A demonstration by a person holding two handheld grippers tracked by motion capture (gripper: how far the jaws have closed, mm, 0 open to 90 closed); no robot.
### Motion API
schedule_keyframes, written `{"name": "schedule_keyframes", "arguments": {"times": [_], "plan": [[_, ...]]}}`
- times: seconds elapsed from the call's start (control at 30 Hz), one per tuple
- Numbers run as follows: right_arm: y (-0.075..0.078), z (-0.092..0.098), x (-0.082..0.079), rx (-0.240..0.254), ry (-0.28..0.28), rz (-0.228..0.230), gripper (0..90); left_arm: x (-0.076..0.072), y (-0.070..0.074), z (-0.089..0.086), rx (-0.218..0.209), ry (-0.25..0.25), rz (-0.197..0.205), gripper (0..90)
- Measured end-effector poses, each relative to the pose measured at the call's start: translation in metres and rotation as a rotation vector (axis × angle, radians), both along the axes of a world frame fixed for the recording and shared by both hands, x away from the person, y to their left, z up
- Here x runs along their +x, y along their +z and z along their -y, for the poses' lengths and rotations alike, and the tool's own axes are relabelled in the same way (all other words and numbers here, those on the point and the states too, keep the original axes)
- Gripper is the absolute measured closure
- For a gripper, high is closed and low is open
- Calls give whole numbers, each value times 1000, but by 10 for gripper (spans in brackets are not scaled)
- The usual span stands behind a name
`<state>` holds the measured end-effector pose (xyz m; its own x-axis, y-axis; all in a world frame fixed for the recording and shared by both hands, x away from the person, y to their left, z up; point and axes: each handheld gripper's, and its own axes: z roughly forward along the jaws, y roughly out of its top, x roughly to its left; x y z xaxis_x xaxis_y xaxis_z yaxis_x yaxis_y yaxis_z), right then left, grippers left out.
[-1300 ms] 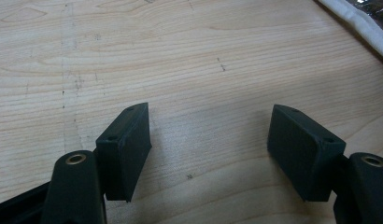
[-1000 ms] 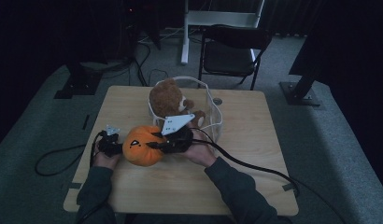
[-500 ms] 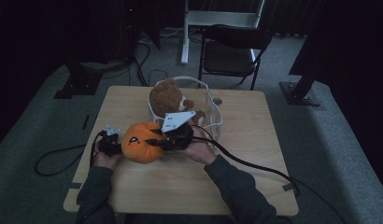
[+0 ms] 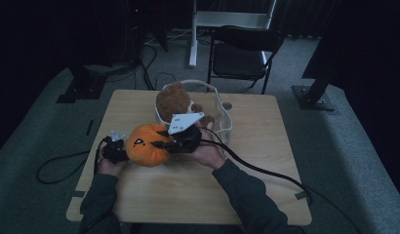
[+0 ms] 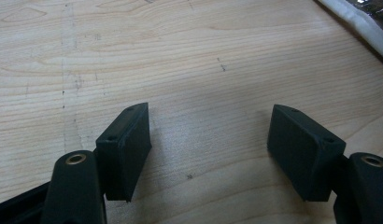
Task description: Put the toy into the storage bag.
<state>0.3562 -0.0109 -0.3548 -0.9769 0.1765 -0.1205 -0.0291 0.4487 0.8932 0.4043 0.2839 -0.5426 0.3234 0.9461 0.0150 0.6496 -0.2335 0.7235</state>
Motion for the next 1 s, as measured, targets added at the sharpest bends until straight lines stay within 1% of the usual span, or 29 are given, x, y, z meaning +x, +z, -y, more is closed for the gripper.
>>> {"name": "schedule_keyframes", "arguments": {"times": [0.37,0.53,0.73,1.0], "plan": [[4,0,2,4,-3,2,680,0,0,0,0,0,0,306],[6,0,2,15,-6,2,680,0,0,0,-1,1,1,306],[10,1,1,17,-3,13,680,0,0,0,0,0,0,306],[20,1,-2,31,2,33,680,0,0,0,0,0,0,306]]}}
